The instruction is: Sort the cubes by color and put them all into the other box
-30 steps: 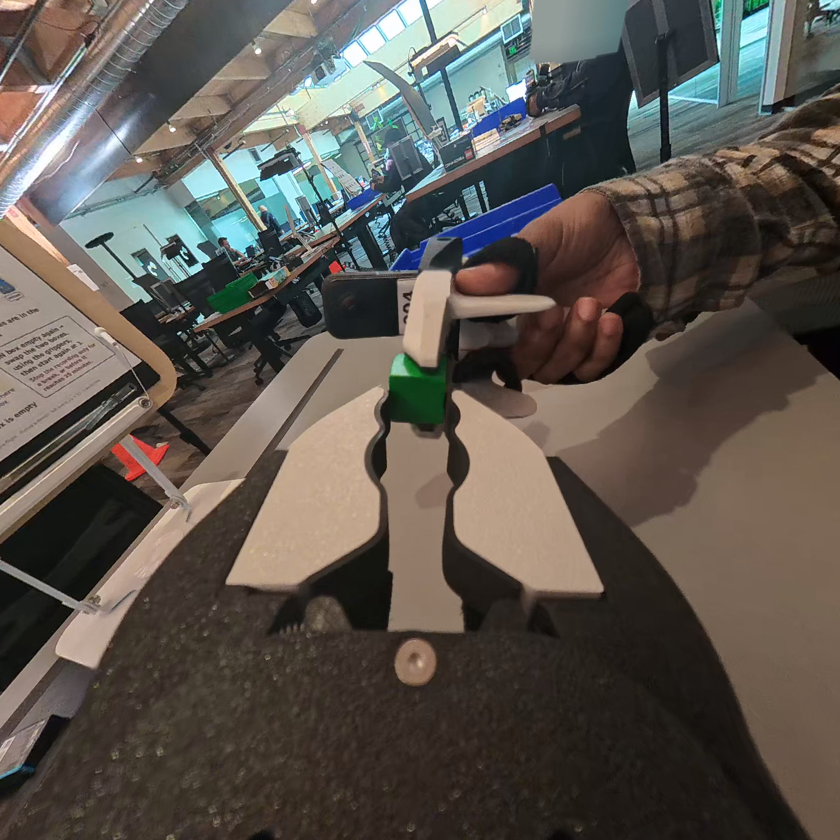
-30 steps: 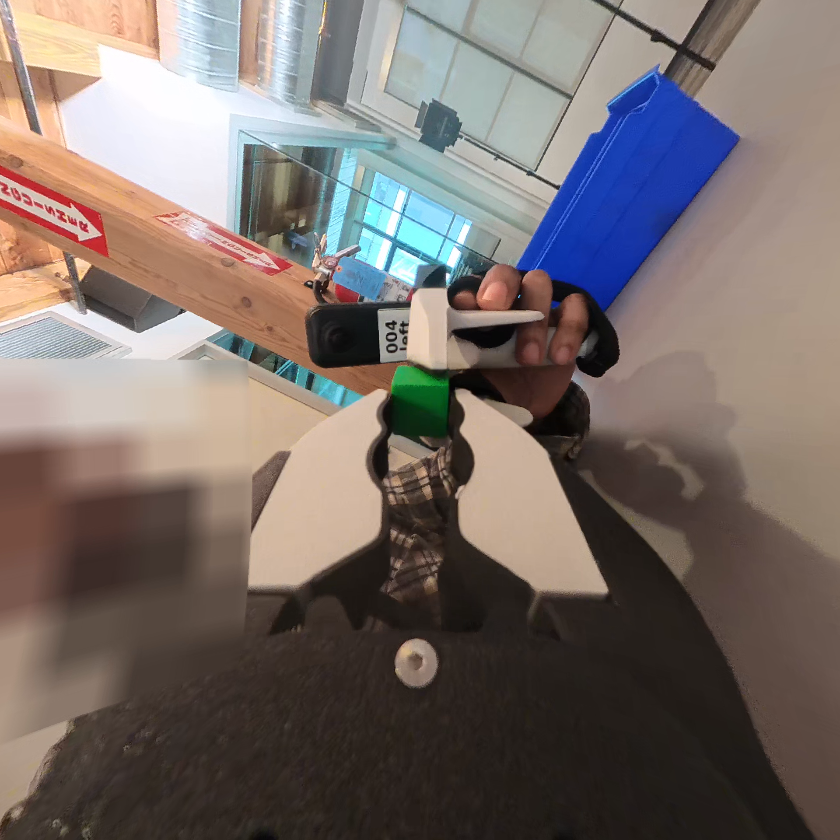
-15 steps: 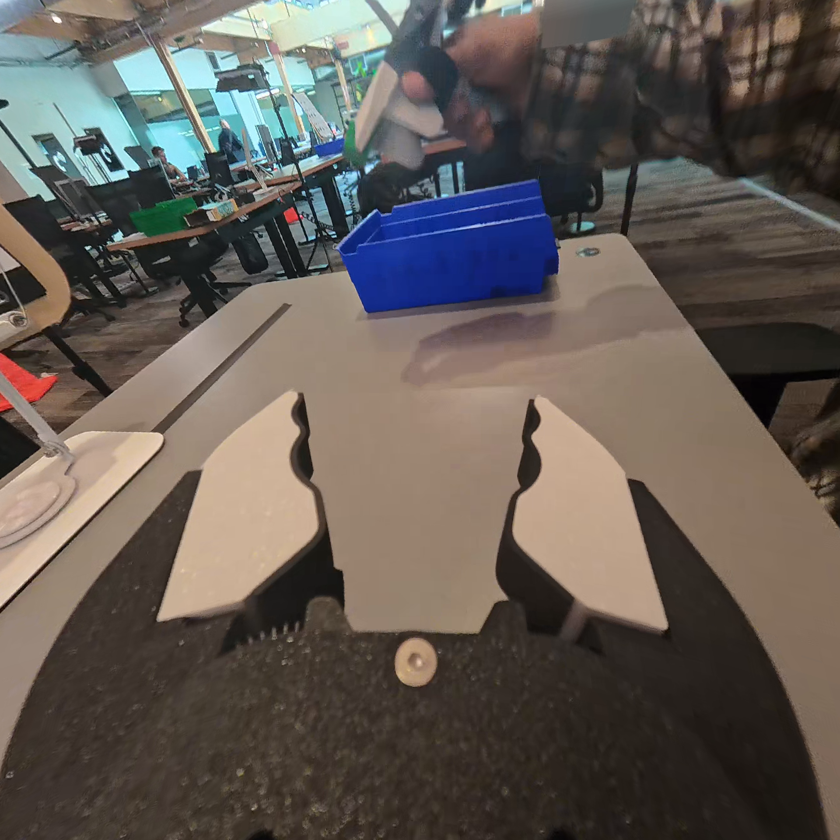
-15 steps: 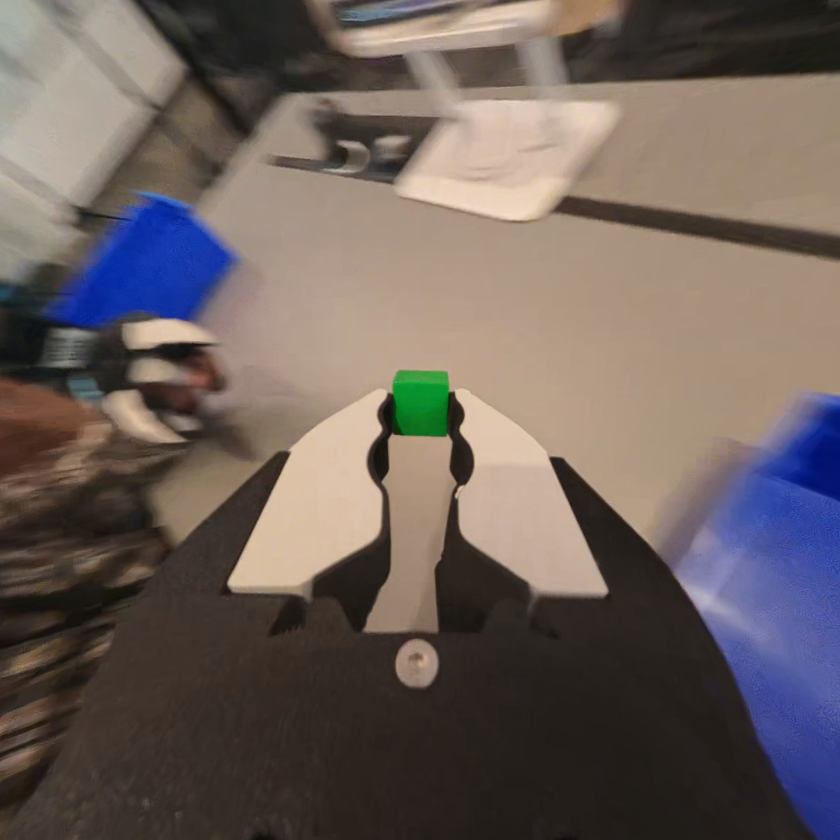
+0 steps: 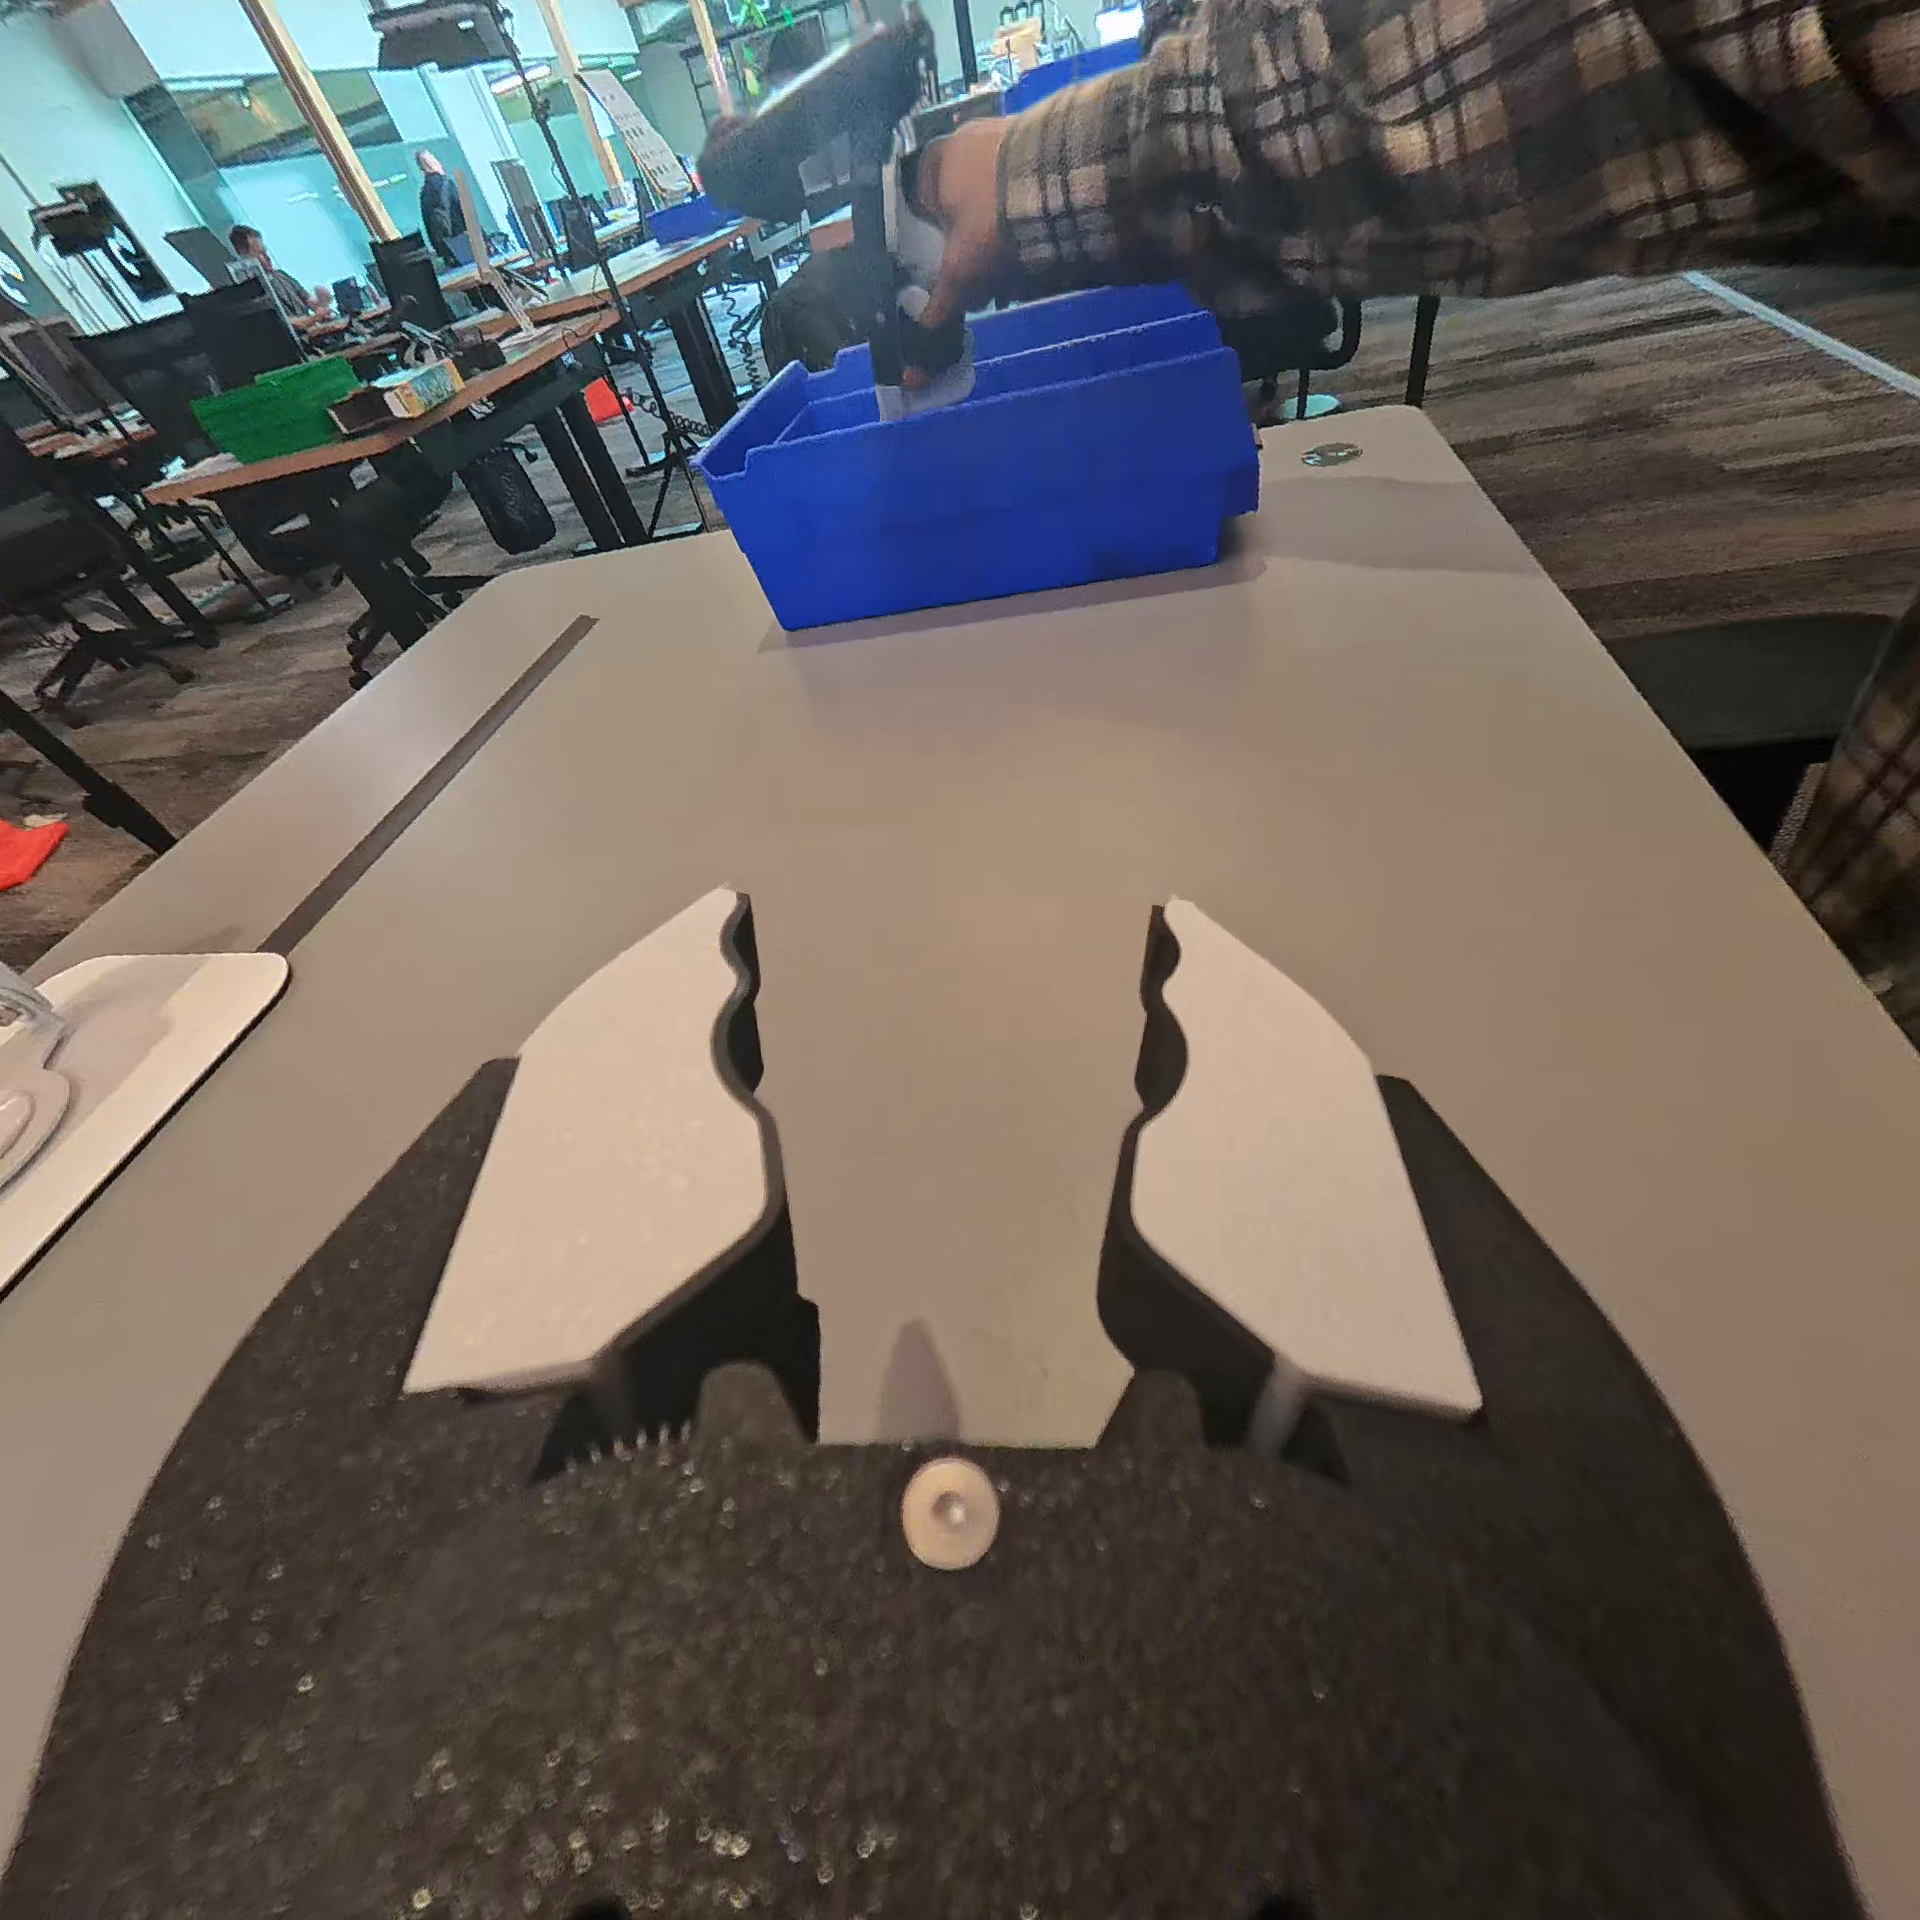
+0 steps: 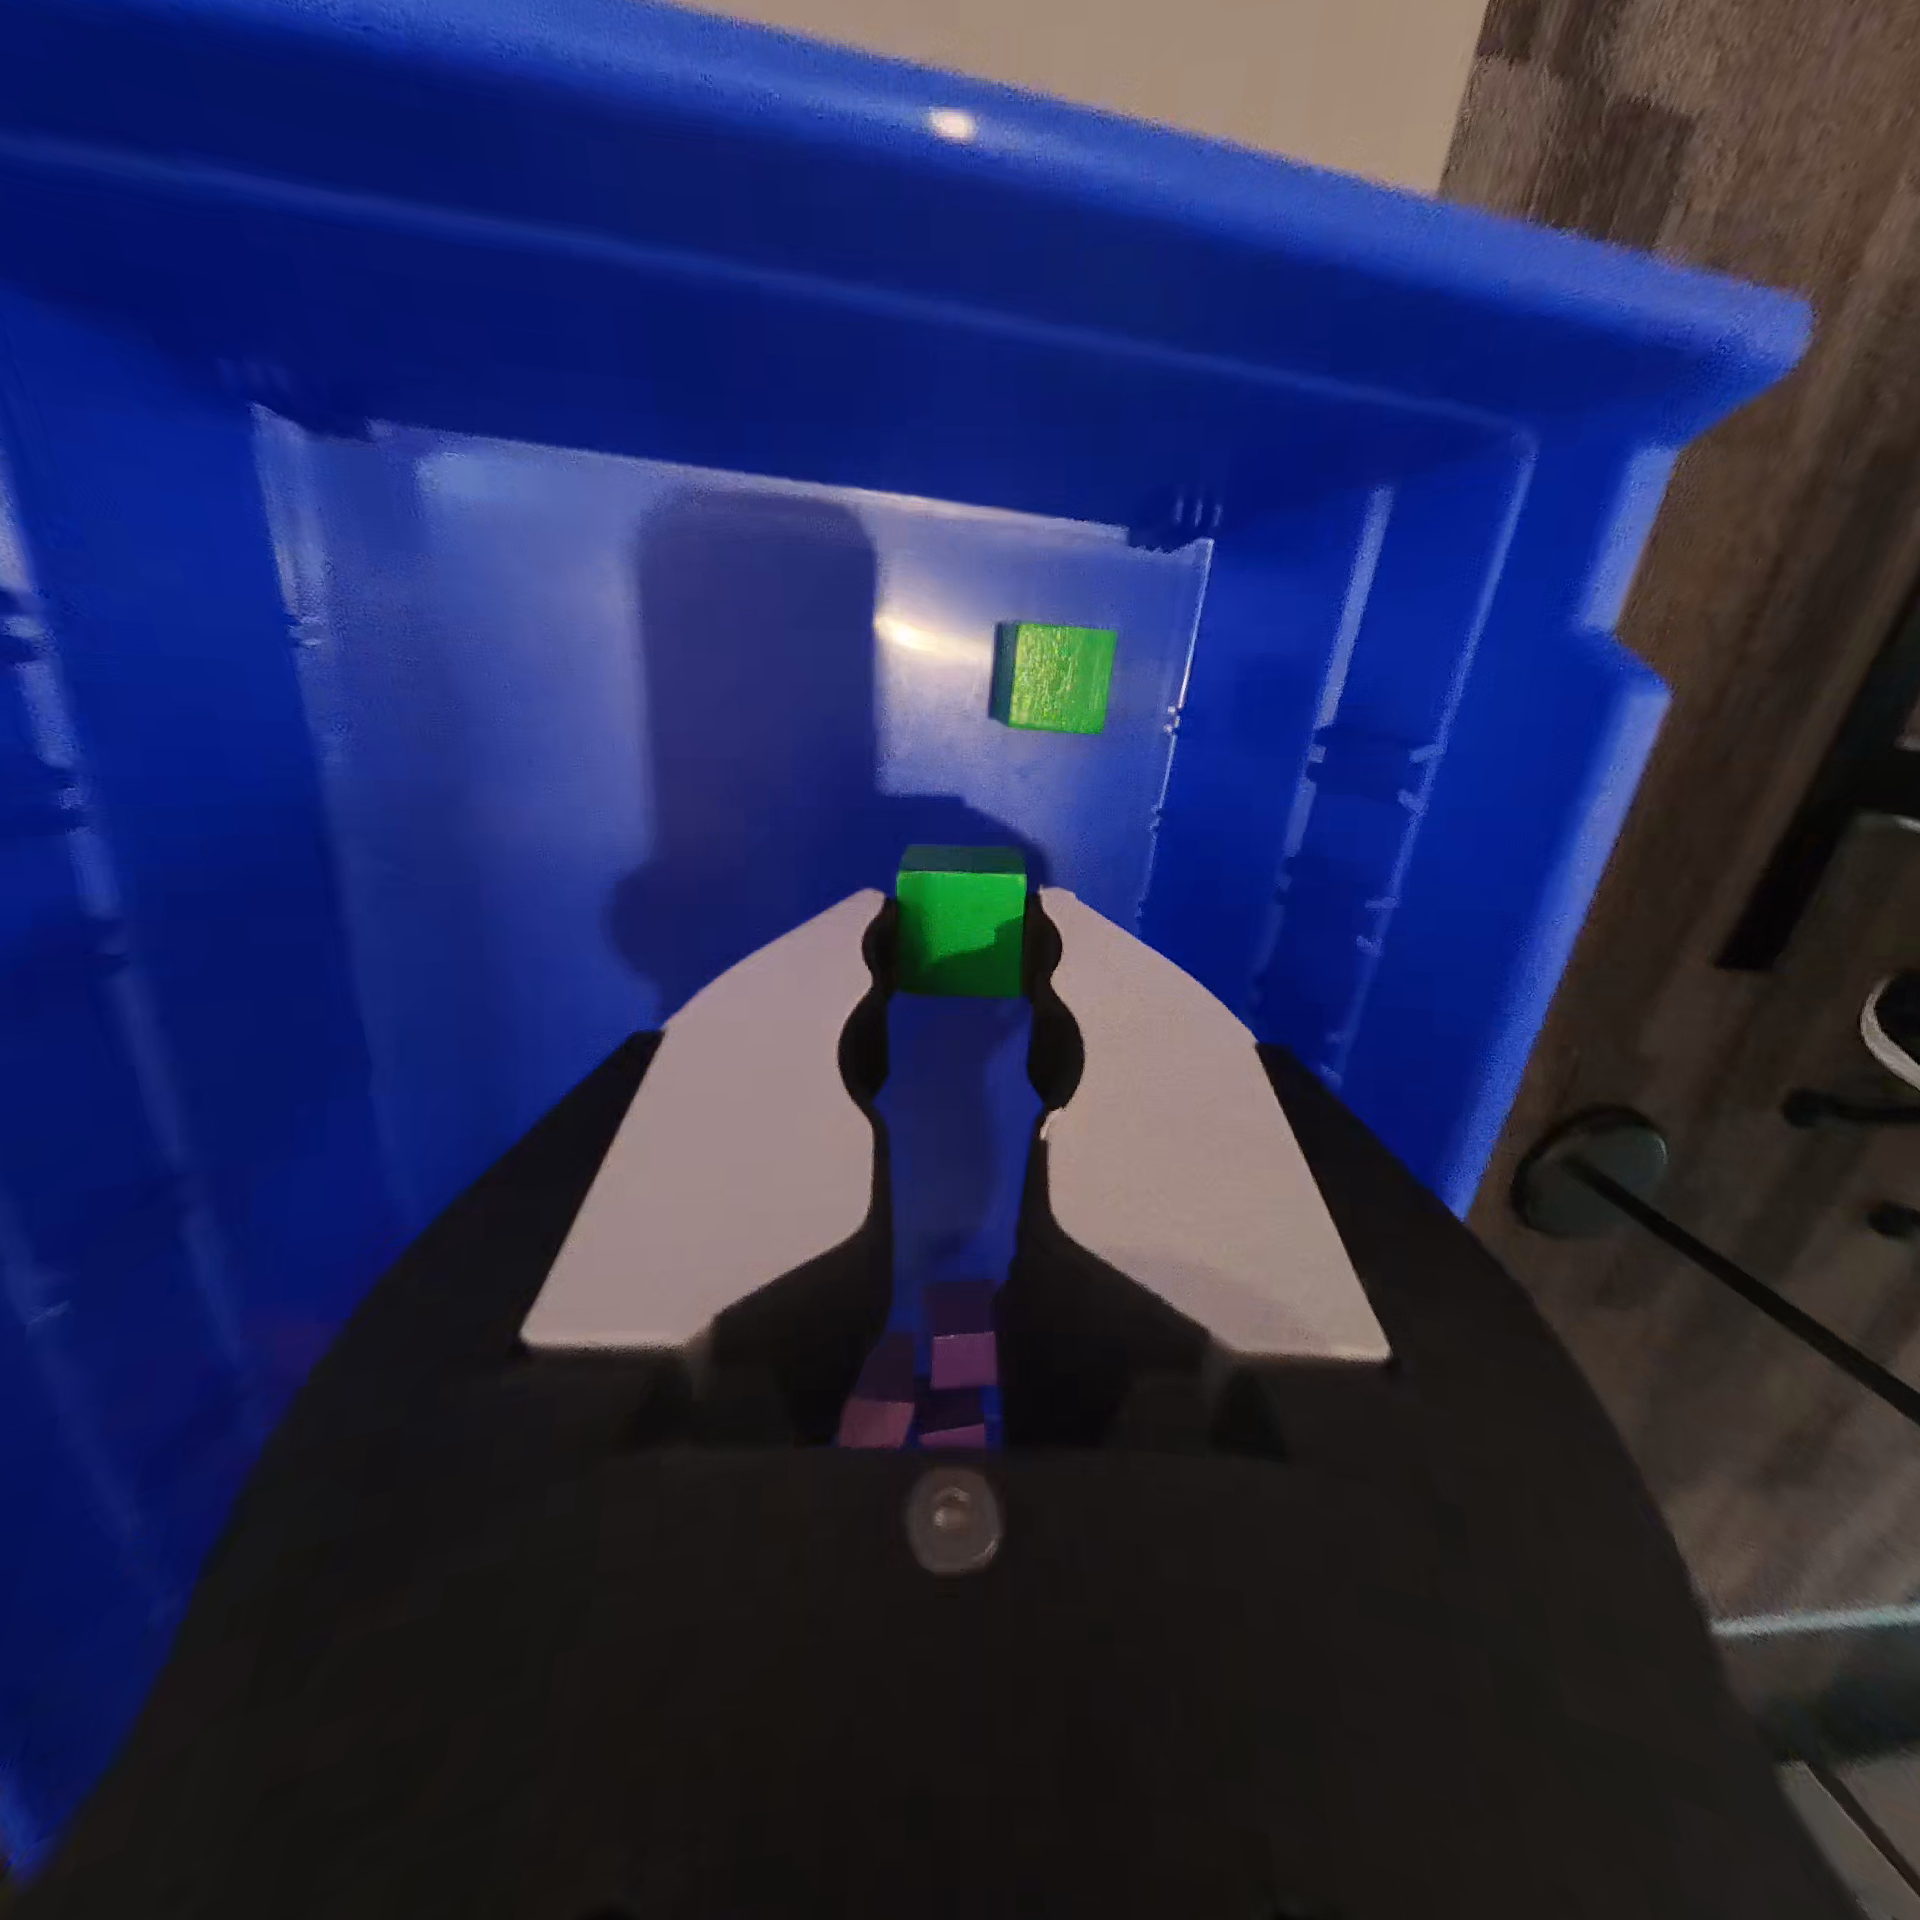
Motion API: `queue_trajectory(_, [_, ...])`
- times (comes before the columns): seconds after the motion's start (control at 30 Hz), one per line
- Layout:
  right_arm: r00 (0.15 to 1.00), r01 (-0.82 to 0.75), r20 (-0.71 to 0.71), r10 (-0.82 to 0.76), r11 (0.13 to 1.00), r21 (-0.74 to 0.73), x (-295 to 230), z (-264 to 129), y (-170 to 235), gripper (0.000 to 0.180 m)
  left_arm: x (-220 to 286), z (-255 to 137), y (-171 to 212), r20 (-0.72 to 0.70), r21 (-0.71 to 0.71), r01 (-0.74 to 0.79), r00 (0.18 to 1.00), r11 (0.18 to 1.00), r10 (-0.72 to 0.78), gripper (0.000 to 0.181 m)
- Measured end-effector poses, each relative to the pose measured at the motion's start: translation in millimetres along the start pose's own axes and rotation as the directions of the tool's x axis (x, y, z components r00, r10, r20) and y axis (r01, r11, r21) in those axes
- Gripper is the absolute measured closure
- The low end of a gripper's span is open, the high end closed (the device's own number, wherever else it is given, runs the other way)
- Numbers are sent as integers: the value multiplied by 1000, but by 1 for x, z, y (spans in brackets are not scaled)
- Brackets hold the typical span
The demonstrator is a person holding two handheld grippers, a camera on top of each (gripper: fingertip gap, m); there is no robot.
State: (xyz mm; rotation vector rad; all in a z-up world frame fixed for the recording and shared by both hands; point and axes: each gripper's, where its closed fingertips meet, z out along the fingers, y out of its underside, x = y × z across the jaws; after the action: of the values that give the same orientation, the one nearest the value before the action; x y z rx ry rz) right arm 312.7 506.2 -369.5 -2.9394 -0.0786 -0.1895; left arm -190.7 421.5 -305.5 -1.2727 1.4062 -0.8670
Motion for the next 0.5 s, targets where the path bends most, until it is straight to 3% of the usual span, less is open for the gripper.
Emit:
queue_trajectory(0.27, [999, -53, -11, 52, 996, -67, 6, 34, 9, 156, 0, 0, 4, -9, -12, 8, 1000, 1000, -8, 113])
queue_trajectory(0.33, [998, -62, -22, 60, 996, -71, 9, 33, 9, 138, -1, 0, 6, -8, -17, 10, 1000, 1000, -10, 112])
queue_trajectory(0.4, [998, -60, -30, 59, 997, -52, 9, 20, 5, 125, -2, 0, 6, -3, -15, 14, 1000, 1000, -14, 112])
queue_trajectory(0.5, [999, -49, 1, 49, 996, 71, 0, -31, -16, 122, -5, -1, 5, 6, -7, 25, 1000, 1000, -25, 111])
